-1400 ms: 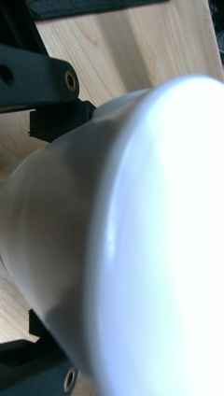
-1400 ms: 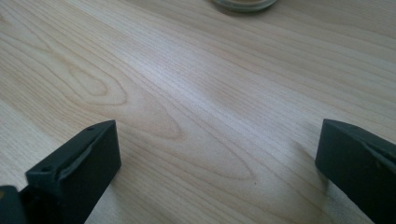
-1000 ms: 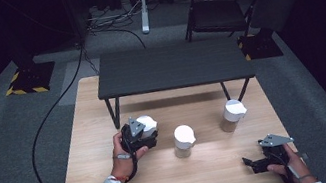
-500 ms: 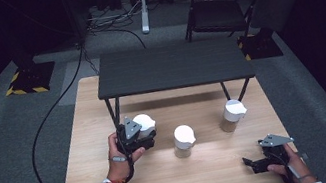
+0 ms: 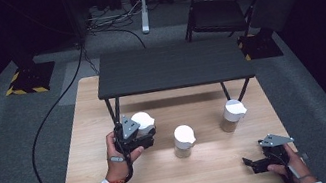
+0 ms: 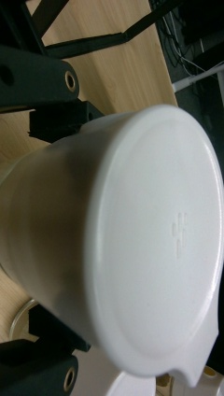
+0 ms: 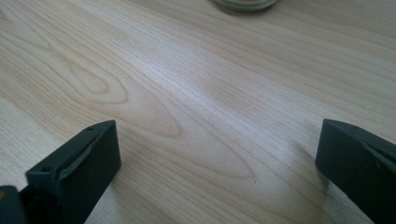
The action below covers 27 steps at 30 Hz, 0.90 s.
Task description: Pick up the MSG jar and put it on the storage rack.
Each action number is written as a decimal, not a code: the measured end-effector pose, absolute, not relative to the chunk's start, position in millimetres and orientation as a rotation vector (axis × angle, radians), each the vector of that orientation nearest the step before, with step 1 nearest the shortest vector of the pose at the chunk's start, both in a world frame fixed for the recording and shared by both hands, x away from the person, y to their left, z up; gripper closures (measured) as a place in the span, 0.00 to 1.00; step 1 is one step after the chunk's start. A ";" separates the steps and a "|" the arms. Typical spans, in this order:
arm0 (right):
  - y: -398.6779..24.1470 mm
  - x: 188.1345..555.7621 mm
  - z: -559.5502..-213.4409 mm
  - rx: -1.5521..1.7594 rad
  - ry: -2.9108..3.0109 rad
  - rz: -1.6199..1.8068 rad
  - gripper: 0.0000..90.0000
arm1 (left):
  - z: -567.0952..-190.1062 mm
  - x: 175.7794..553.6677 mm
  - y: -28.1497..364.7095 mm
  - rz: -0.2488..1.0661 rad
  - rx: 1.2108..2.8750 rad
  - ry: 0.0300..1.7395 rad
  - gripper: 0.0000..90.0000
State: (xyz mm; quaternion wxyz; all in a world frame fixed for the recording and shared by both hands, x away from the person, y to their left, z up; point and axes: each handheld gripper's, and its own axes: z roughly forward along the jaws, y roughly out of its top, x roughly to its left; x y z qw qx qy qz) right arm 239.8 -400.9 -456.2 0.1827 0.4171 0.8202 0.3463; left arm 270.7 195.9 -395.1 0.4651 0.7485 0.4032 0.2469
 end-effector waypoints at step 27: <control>-400.9 239.8 -456.2 1.177 2.314 0.977 0.00 | -349.7 265.6 192.2 0.610 1.772 0.969 0.33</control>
